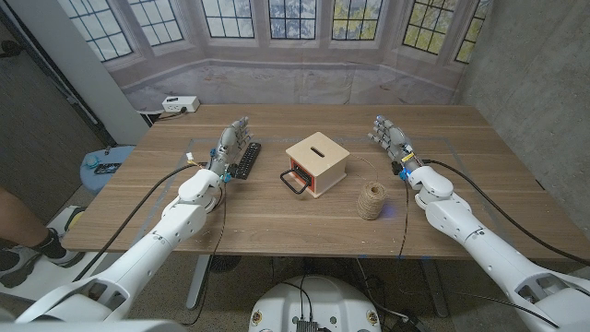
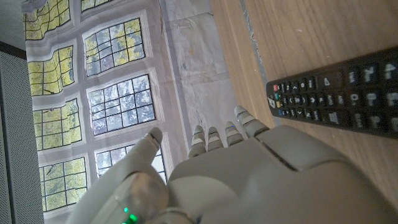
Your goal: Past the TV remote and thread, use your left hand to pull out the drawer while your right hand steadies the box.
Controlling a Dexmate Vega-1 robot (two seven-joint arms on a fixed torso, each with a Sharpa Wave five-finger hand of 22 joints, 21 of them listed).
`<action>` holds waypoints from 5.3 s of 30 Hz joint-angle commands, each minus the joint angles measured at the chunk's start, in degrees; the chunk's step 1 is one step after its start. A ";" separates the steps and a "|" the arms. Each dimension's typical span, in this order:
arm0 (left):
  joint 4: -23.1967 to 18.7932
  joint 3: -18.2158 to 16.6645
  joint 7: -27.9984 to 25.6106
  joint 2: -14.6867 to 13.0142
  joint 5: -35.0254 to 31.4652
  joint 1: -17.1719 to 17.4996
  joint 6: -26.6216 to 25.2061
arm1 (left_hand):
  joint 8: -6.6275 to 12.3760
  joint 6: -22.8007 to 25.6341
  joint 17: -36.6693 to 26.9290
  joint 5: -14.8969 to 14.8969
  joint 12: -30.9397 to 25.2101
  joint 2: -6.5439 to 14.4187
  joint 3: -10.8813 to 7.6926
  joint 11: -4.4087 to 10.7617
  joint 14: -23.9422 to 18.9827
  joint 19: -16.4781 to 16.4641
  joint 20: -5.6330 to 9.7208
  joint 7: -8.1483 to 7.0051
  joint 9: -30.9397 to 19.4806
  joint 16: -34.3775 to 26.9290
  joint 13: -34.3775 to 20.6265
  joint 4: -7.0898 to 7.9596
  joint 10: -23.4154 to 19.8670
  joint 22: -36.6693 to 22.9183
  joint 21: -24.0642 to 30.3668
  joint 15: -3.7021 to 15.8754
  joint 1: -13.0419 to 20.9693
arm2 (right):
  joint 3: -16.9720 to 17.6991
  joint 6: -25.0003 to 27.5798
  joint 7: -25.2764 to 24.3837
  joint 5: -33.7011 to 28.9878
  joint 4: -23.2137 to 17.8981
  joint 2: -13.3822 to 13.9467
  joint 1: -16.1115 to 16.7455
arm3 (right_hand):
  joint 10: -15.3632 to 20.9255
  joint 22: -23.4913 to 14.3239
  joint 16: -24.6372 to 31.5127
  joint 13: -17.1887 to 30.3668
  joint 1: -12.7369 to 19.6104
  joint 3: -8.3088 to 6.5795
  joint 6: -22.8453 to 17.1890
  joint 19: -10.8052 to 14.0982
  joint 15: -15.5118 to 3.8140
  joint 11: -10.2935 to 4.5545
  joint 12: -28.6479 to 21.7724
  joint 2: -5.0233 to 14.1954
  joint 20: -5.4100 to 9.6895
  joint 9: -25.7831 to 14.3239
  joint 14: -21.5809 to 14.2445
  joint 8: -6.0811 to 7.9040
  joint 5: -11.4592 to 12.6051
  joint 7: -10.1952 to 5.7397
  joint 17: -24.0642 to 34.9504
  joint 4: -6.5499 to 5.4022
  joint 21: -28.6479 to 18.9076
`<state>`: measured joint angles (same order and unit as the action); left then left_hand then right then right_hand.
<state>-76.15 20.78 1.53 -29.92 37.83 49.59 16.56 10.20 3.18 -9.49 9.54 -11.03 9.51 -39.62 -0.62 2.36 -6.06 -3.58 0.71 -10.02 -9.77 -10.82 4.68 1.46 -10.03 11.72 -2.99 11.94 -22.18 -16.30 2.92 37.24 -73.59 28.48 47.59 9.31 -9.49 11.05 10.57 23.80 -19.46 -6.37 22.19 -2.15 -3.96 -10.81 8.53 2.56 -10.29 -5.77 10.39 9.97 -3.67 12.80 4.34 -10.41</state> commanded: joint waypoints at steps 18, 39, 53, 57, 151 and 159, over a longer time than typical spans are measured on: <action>-10.12 0.75 -1.67 -7.48 -3.97 2.04 -7.10 | 0.31 0.35 -0.13 0.25 -0.48 -0.04 -0.08 0.23 0.04 -0.38 -0.42 -0.01 -0.29 -0.30 -0.10 -0.53 -0.08 -0.24 0.18 -0.83 1.02 | -1.04 -0.67 -0.24 -1.18 2.17 -1.44 -1.56 | 0.37 -0.21 0.46 0.18 1.12 -0.09 -0.76 0.48 -2.20 0.12 -0.34 0.11 1.13 -0.15 -0.61 0.44 0.40 0.19 -0.42 0.99 -0.35; -17.23 1.64 0.16 -16.61 -12.79 4.29 -7.89 | 0.57 1.11 -0.24 0.29 -1.01 0.05 -0.11 0.68 -1.26 -1.61 -1.26 -0.22 -0.31 -0.68 -0.09 -0.81 -1.54 -0.27 0.52 -0.35 1.18 | -1.69 -4.56 -0.51 -3.09 8.50 -4.60 -5.44 | 0.90 -0.21 0.69 0.15 1.95 -0.25 -1.91 0.87 -2.87 -1.23 -0.53 0.45 1.29 -0.12 -1.03 0.68 0.43 -0.22 -0.85 1.79 -0.55; -22.71 2.21 3.67 -23.18 -18.41 4.91 -9.12 | 0.67 1.53 -0.25 0.31 -1.14 0.02 -0.20 0.94 -1.68 -1.73 -1.31 -0.34 -0.32 -0.73 -0.08 -0.83 -2.03 -0.28 0.49 -0.03 1.19 | -1.70 -4.17 0.41 -3.55 8.54 -3.40 -6.13 | 0.78 -0.20 0.71 0.13 2.14 -0.24 -1.87 0.80 -3.01 -0.90 -0.46 0.51 1.35 -0.11 -1.00 0.56 0.39 -0.05 -0.95 1.99 -0.51; -24.87 1.56 3.39 -24.83 -19.15 6.44 -9.47 | 0.67 1.58 -0.25 0.33 -1.23 0.03 -0.24 0.79 -1.88 -1.94 -1.28 -0.42 -0.32 -0.76 -0.08 -0.84 -2.31 -0.28 0.55 0.15 1.20 | -1.63 -4.03 0.75 -3.52 8.48 -3.01 -6.19 | 0.70 -0.21 0.71 0.13 2.16 -0.22 -1.78 0.77 -3.03 -0.85 -0.42 0.53 1.38 -0.11 -0.98 0.51 0.38 -0.01 -0.96 2.02 -0.50; -39.82 2.40 17.05 -37.51 -38.33 3.82 -11.91 | 2.78 16.52 -0.32 0.41 -4.58 -1.41 -0.21 4.73 -8.80 -1.50 -0.15 -5.67 -0.41 -1.58 -0.29 0.25 -17.41 -0.28 -0.12 2.78 -1.43 | -1.05 -4.56 0.10 -7.91 7.73 2.62 -7.32 | 1.20 -0.22 0.78 0.19 3.86 -0.56 -1.99 1.01 -1.99 0.40 -0.62 0.89 1.00 -0.19 -0.70 0.45 0.10 0.55 -1.23 3.15 -0.54; -40.36 3.44 18.32 -37.20 -41.75 2.46 -12.22 | 2.74 17.41 -0.38 0.40 -4.73 -1.53 -0.14 4.88 -9.52 -1.39 -0.03 -5.83 -0.41 -1.61 -0.29 0.33 -18.50 -0.27 -0.16 3.12 -1.71 | -0.67 -4.88 -0.75 -7.78 7.19 2.70 -6.33 | 1.14 -0.22 0.83 0.19 3.90 -0.54 -2.00 0.96 -1.87 0.40 -0.59 0.87 1.00 -0.20 -0.79 0.44 0.09 0.58 -1.23 3.16 -0.52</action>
<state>-115.98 22.61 17.68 -67.63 0.41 54.32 4.59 12.75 19.87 -9.75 9.75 -15.48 8.27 -39.75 4.11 -6.68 -7.15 -3.87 -5.11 -10.26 -11.09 -10.78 5.14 -16.19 -10.13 11.65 0.11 10.39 -22.92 -21.28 3.64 30.20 -65.44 30.68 40.26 10.39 -9.46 11.49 10.54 27.24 -19.92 -7.99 22.68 -2.13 -3.81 -11.03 9.45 2.65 -10.26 -6.37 10.82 10.14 -3.48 11.47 7.19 -10.47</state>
